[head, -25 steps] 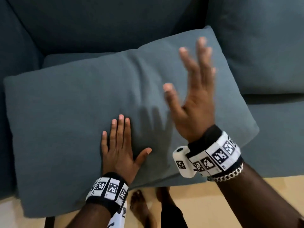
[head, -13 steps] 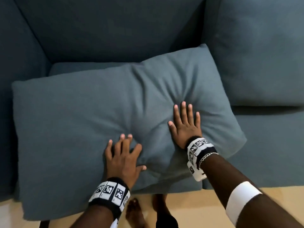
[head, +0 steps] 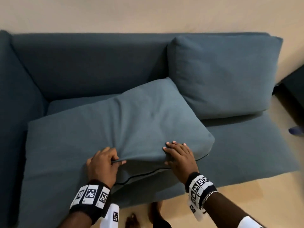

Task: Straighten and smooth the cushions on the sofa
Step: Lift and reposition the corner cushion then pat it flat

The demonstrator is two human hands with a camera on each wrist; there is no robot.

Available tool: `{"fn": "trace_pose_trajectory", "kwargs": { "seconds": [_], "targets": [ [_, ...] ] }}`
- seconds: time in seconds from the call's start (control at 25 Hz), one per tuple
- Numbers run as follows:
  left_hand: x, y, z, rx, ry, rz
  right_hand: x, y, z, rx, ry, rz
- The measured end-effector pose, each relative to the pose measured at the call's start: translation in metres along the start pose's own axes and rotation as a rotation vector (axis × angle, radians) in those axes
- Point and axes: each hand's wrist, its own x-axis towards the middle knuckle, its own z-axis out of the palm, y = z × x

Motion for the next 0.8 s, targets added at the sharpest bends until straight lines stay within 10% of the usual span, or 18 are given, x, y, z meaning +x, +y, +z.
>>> {"fn": "trace_pose_trajectory", "kwargs": {
  "seconds": [0.28, 0.56, 0.8],
  "targets": [
    [0.078, 0.046, -0.149, -0.108, 0.17, -0.208, 0.112, -0.096, -0.146, 0.023, 0.374, 0.075],
    [0.109, 0.095, -0.171, 0.314, -0.282, -0.057, 0.21, -0.12, -0.131, -0.11, -0.142, 0.165],
    [0.089, 0.114, -0.113, 0.469, -0.537, -0.129, 0.278, -0.13, -0.143, 0.018, -0.213, 0.12]
  ]
}}
